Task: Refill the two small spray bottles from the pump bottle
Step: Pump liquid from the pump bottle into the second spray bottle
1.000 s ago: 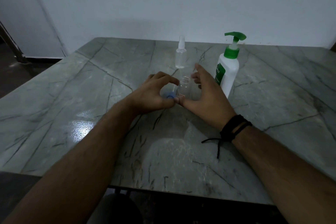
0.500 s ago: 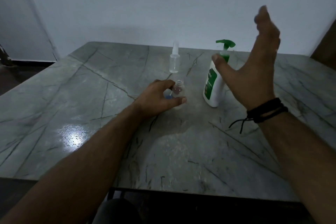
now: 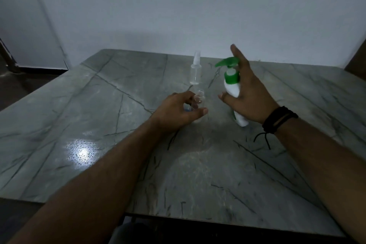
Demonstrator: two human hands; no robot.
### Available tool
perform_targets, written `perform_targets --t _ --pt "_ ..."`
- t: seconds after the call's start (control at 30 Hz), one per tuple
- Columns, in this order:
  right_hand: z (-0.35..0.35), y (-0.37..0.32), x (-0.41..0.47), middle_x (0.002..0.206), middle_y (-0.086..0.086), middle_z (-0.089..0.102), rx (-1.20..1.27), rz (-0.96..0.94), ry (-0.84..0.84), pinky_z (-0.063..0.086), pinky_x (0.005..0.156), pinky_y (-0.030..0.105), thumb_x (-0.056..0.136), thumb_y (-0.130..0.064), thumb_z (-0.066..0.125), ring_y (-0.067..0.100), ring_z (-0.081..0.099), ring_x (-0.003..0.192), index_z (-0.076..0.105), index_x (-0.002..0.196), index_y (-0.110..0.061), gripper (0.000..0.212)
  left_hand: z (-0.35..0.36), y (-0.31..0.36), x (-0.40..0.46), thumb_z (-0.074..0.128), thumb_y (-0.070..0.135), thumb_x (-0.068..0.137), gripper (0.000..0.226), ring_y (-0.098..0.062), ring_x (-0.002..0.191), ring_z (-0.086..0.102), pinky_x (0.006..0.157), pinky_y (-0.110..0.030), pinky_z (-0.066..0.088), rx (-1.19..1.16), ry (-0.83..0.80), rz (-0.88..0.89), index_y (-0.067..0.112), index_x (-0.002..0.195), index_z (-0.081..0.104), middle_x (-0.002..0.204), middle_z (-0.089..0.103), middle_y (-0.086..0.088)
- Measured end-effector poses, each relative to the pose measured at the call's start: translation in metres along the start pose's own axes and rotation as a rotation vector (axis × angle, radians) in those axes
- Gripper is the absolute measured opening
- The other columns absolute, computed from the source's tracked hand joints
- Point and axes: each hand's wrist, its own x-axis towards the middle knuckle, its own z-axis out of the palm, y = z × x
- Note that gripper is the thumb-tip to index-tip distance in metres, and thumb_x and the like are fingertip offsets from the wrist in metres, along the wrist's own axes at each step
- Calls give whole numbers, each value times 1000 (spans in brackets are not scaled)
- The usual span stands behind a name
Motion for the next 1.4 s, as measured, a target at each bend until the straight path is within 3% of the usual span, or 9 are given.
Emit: perform_targets --t 0.1,0.27,0.63,0.77,0.87,1.0,1.13,1.23,1.4 --pt "3 -9 -3 147 3 44 -194 8 -42 36 106 42 75 -17 71 22 48 127 3 158 -38 109 1 0 2 71 56 79 40 5 88 60 72 -10 46 -1 17 -10 29 109 65 98 65 18" --pt "10 -12 -13 119 0 64 -440 3 -28 39 93 43 66 -36 59 26 60 96 12 155 -44 101 3 0 4 69 56 81 36 8 89 56 73 -17 45 9 7 -19 31 106 62 95 62 20" --pt "15 -1 -13 114 1 66 -591 -43 -75 41 89 42 68 -42 59 26 58 94 7 154 -47 101 4 4 3 70 52 82 36 6 87 56 72 -17 45 7 15 -24 27 107 61 93 61 18" --pt "12 -3 -7 135 3 57 -359 -33 -239 38 99 39 76 -31 71 24 56 105 8 154 -47 102 3 5 3 69 50 83 32 -2 91 59 77 -25 48 9 -4 -27 26 102 60 98 64 11" --pt "4 -9 5 150 -2 46 -161 -26 -403 47 96 34 76 -19 78 17 58 110 3 152 -53 112 2 5 4 68 50 84 30 -6 95 59 81 -29 49 14 -5 -40 26 100 60 101 64 10" --pt "9 -11 8 124 -6 62 -106 -44 -394 55 75 29 74 -15 76 7 63 81 11 149 -57 108 4 6 4 67 51 85 30 -7 99 59 84 -30 49 25 7 -72 25 97 61 108 65 9" --pt "14 -10 4 102 0 69 -24 -55 -276 56 71 41 70 -12 77 16 65 73 34 141 -45 89 5 6 5 68 51 84 31 -9 106 58 90 -33 49 35 31 -83 24 98 63 116 65 7" --pt "8 -8 1 87 -11 64 60 -30 -191 54 68 38 69 -3 77 18 64 70 39 140 -37 87 5 7 5 70 50 82 34 -8 99 58 85 -30 50 47 4 -61 25 104 64 106 65 8" --pt "3 -9 -2 86 -21 62 117 -40 -166 53 67 31 69 2 76 17 63 71 41 140 -29 86 6 8 7 70 57 78 36 -7 99 57 82 -27 48 89 3 -88 28 99 64 108 64 9"
